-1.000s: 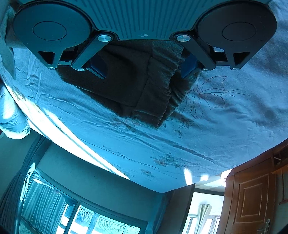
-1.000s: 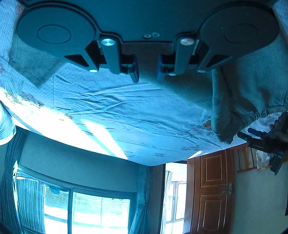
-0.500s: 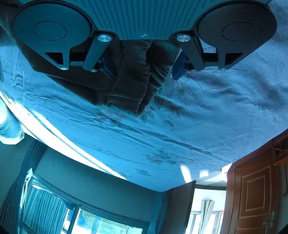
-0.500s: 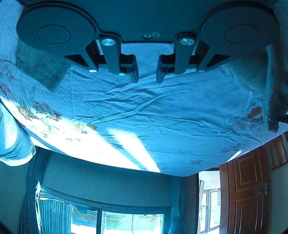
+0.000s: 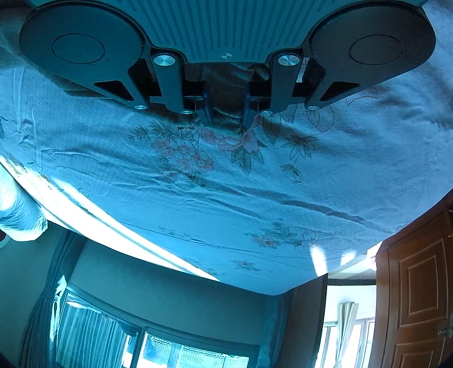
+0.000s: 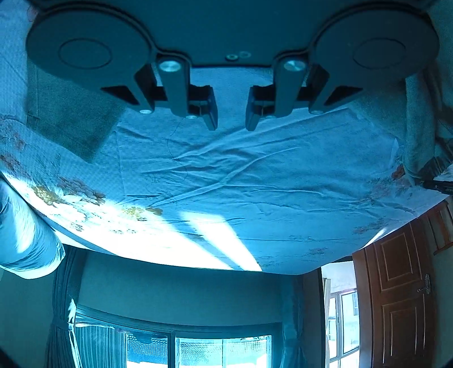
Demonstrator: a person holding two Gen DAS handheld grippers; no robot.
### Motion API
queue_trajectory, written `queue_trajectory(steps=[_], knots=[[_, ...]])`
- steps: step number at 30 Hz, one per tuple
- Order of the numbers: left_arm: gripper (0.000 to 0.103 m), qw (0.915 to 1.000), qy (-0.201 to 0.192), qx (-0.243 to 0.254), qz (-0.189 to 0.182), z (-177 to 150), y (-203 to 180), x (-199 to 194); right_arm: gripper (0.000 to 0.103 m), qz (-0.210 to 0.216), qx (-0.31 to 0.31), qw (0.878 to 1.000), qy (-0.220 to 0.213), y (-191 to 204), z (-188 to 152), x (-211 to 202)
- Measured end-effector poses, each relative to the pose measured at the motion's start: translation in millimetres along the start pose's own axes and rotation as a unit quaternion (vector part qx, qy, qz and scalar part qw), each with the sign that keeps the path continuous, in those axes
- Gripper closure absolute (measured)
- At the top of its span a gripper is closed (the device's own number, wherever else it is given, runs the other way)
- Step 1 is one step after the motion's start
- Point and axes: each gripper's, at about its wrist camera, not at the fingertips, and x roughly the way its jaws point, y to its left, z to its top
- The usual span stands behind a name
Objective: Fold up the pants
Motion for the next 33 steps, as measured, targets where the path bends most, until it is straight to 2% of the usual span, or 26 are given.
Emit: queue_trajectory(steps=[7,8,9,13,18,21,23,24,26,27,28,29,31,33], knots=[[0.081,0.9998,0.016,0.002,-0.009,-4,3,12,0.089,0.004,0.008,1.000,0.009,-1,-4,5],[0.083,0.9996,0.024,0.002,-0.017,-7,3,14,0.089,0.003,0.009,1.000,0.012,-1,-6,5],[0.091,0.9992,0.032,-0.004,-0.025,-11,6,15,0.089,0.002,0.010,1.000,0.015,-2,-7,5],[0.094,0.9966,-0.022,-0.052,-0.060,-24,24,-16,0.089,0.005,0.019,1.000,0.020,-4,-16,-6],[0.095,0.9828,-0.103,-0.089,-0.125,-58,39,-97,0.089,0.008,0.026,0.999,0.018,-6,-25,-29],[0.095,0.9805,-0.124,-0.098,-0.118,-90,46,-140,0.089,0.011,0.036,0.999,0.017,-8,-31,-43],[0.095,0.9818,-0.120,-0.107,-0.101,-116,54,-166,0.089,0.012,0.043,0.999,0.015,-9,-37,-55],[0.096,0.9834,-0.122,-0.108,-0.079,-129,61,-178,0.089,0.013,0.047,0.999,0.012,-10,-40,-62],[0.094,0.9813,-0.131,-0.140,-0.020,-153,76,-199,0.089,0.016,0.056,0.998,0.010,-11,-47,-75],[0.091,0.9766,-0.121,-0.177,0.006,-164,89,-210,0.089,0.017,0.059,0.998,0.008,-11,-50,-81],[0.089,0.9698,-0.115,-0.215,0.000,-175,98,-219,0.088,0.019,0.061,0.998,0.007,-11,-53,-88],[0.082,0.9653,-0.114,-0.235,-0.008,-182,101,-226,0.088,0.020,0.063,0.998,0.006,-11,-57,-95],[0.067,0.9611,-0.115,-0.251,-0.014,-190,96,-238,0.086,0.023,0.072,0.997,0.006,-10,-64,-103],[0.034,0.9585,-0.112,-0.260,-0.038,-189,82,-238,0.084,0.027,0.084,0.996,0.011,-7,-70,-105]])
